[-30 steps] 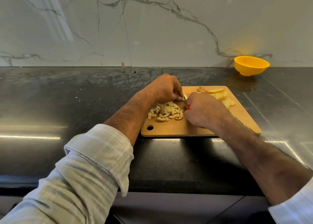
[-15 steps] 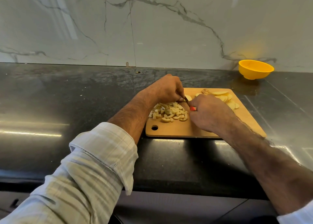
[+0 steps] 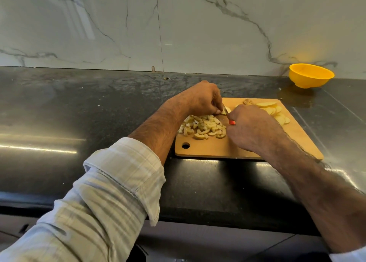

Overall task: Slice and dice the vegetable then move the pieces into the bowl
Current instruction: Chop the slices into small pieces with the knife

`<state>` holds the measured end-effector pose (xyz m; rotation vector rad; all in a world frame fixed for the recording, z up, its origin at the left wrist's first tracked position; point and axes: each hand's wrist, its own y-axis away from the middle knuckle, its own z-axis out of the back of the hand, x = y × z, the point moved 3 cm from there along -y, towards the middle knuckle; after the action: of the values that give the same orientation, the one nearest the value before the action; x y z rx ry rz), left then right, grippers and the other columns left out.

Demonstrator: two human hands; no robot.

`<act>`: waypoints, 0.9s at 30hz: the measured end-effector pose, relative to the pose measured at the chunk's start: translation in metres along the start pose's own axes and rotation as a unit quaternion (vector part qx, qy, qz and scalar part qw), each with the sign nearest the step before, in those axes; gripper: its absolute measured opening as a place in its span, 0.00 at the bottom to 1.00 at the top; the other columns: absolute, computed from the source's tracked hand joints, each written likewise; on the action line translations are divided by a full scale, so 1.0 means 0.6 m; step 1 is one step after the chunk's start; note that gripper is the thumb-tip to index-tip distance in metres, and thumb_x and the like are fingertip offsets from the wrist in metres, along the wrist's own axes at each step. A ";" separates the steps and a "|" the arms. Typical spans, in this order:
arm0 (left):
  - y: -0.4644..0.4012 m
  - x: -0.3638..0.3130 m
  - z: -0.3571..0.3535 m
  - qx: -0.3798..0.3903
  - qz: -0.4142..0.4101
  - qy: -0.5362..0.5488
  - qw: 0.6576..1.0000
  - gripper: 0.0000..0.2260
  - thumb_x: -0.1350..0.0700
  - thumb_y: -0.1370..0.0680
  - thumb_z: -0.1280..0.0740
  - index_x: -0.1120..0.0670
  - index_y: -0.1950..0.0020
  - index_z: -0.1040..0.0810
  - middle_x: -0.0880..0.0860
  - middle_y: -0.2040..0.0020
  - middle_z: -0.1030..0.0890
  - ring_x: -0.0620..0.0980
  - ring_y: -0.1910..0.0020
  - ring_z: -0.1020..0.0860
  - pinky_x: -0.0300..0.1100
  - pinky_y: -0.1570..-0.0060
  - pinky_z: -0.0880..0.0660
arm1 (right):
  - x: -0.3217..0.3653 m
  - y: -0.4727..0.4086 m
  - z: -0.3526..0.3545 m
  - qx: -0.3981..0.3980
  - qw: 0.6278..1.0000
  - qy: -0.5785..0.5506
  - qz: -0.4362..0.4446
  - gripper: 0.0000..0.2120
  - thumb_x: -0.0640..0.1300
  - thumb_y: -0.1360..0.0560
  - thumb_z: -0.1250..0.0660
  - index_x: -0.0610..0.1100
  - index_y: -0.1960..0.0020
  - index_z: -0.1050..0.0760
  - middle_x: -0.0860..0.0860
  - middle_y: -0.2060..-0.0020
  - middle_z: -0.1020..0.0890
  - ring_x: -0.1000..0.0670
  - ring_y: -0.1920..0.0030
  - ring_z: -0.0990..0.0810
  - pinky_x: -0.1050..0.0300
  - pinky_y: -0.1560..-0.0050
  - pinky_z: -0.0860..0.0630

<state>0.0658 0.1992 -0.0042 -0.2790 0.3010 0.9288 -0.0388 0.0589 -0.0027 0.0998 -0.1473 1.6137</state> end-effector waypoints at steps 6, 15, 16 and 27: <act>-0.002 0.001 0.001 0.013 0.002 -0.003 1.000 0.07 0.58 0.22 0.23 0.49 0.46 0.10 0.44 0.46 0.18 0.44 0.46 0.21 0.44 0.43 0.19 | -0.003 -0.015 0.006 0.028 0.999 -0.027 0.024 0.16 0.46 0.21 0.33 0.48 0.34 0.19 0.52 0.56 0.20 0.52 0.56 0.20 0.54 0.58 0.19; 0.010 0.018 0.005 0.020 0.025 -0.001 0.999 0.05 0.54 0.21 0.24 0.45 0.47 0.11 0.43 0.45 0.21 0.44 0.44 0.23 0.47 0.41 0.21 | -0.018 -0.008 0.010 -0.035 0.998 -0.032 0.042 0.18 0.51 0.19 0.35 0.48 0.32 0.20 0.48 0.39 0.18 0.47 0.43 0.21 0.45 0.42 0.19; 0.011 0.018 0.005 0.023 0.028 0.000 0.999 0.06 0.54 0.21 0.24 0.45 0.46 0.11 0.42 0.45 0.22 0.44 0.44 0.24 0.45 0.42 0.22 | -0.016 -0.006 0.011 -0.033 0.998 -0.030 0.045 0.17 0.51 0.19 0.35 0.48 0.33 0.19 0.49 0.41 0.17 0.47 0.44 0.21 0.45 0.43 0.18; 0.007 0.017 0.004 0.035 0.043 0.043 0.998 0.07 0.56 0.21 0.24 0.48 0.44 0.11 0.39 0.52 0.20 0.38 0.51 0.23 0.31 0.56 0.31 | 0.010 -0.016 0.011 0.024 0.999 0.006 0.039 0.13 0.48 0.23 0.33 0.46 0.40 0.20 0.51 0.56 0.19 0.50 0.56 0.20 0.49 0.55 0.17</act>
<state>0.0681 0.2100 -0.0060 -0.2431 0.4261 0.9909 -0.0295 0.0641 0.0052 0.1228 -0.1057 1.6955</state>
